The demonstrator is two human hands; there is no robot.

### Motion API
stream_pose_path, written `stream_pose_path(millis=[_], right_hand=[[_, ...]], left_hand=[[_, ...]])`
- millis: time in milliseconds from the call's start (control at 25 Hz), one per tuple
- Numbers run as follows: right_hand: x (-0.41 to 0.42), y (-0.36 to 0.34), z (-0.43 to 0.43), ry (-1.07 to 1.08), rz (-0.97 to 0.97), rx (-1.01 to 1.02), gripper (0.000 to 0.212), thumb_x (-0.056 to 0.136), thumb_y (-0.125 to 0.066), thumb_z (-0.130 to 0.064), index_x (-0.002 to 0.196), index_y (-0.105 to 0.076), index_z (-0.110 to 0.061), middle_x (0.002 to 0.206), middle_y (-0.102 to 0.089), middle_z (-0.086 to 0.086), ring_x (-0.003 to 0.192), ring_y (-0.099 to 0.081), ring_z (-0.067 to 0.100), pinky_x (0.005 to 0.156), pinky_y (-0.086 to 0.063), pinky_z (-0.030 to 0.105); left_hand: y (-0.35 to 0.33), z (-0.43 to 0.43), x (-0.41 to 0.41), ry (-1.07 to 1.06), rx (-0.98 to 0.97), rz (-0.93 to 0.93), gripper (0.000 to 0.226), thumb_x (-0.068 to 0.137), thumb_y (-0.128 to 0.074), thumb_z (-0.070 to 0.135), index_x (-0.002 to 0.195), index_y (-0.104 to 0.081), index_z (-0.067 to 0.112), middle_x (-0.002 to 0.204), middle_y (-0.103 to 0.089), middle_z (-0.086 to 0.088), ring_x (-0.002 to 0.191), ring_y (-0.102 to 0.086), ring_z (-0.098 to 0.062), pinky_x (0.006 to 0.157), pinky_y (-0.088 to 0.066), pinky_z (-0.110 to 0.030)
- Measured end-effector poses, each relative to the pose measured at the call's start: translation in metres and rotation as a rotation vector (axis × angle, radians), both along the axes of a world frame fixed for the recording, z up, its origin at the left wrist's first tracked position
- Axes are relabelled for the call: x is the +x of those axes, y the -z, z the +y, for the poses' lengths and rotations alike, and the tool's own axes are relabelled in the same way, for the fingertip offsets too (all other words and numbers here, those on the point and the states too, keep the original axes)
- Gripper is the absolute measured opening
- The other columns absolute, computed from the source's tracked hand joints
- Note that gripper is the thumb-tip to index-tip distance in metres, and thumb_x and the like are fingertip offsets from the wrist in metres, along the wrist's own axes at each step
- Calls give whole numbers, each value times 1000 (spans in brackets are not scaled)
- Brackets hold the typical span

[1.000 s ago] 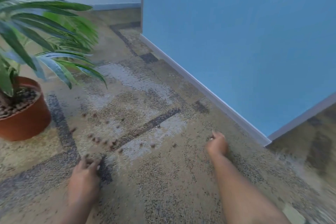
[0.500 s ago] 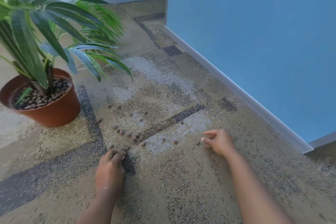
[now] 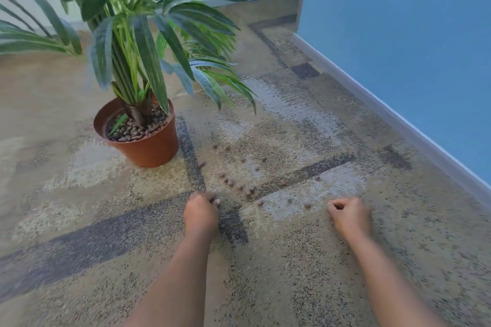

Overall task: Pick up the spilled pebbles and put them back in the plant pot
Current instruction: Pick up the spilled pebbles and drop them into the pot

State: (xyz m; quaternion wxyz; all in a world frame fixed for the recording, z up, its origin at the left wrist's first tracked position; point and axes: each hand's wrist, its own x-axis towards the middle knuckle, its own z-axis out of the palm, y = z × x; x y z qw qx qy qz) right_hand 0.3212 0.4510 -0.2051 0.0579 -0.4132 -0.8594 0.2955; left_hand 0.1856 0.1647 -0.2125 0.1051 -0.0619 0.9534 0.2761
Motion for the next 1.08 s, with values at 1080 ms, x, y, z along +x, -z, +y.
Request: stream_pose_path(millis=[1080], right_hand=[[-64,-2,-84,24,-39,-319,10,83,-71,-13,75,-68,-7,78,-67,4,60,-62,8,40,-33,7]], left_hand=[[-3,42,39,22,210,6,27,89,-57,-2,112,-68,6,111,-57,-6,73,-52,-12,57,-43,-16]])
